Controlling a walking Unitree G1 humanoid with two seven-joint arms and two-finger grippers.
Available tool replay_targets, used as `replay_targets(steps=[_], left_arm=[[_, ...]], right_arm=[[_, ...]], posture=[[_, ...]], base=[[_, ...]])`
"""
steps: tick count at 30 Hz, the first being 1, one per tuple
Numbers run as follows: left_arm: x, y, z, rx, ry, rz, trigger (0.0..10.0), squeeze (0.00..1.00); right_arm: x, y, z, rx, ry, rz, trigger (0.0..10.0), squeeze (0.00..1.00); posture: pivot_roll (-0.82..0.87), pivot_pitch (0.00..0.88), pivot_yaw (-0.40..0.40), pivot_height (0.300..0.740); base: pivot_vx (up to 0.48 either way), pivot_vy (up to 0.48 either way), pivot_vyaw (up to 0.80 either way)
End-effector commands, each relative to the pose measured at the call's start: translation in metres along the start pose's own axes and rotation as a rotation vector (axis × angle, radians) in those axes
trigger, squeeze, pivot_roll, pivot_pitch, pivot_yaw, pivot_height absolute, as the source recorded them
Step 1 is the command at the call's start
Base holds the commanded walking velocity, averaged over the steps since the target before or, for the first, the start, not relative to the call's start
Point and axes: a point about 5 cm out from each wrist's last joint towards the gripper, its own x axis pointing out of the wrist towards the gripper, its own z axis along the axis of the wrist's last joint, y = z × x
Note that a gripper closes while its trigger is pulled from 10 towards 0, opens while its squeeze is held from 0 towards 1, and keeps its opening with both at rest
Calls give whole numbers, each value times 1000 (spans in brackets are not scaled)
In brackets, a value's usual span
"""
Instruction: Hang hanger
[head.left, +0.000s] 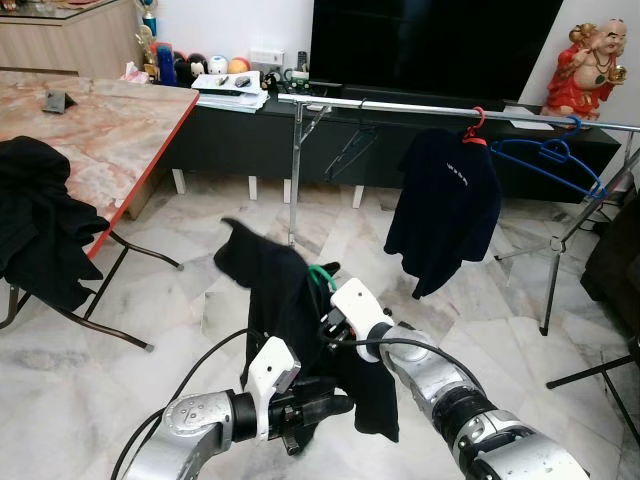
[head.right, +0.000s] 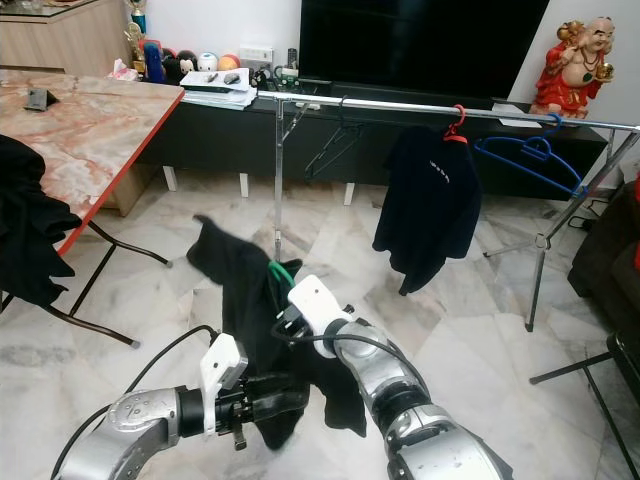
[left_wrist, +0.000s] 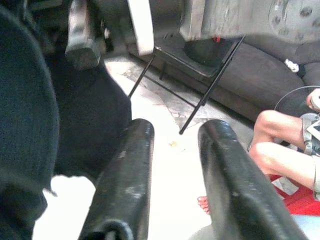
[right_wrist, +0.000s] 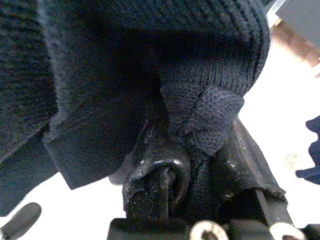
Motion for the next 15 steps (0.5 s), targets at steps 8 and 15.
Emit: replay_targets(steps=[8, 15], left_arm=[[-42, 20, 8, 40, 15, 142, 10000, 1000], [-61, 21, 13, 52, 9, 167, 10000, 1000]], right_arm=[[-17, -27, -6, -190, 27, 48, 0, 0], [-29, -25, -16, -321, 30, 275, 0, 0]], posture=[[79, 34, -89, 740], [84, 34, -88, 740]], base=[[0, 0, 0], [0, 0, 0]])
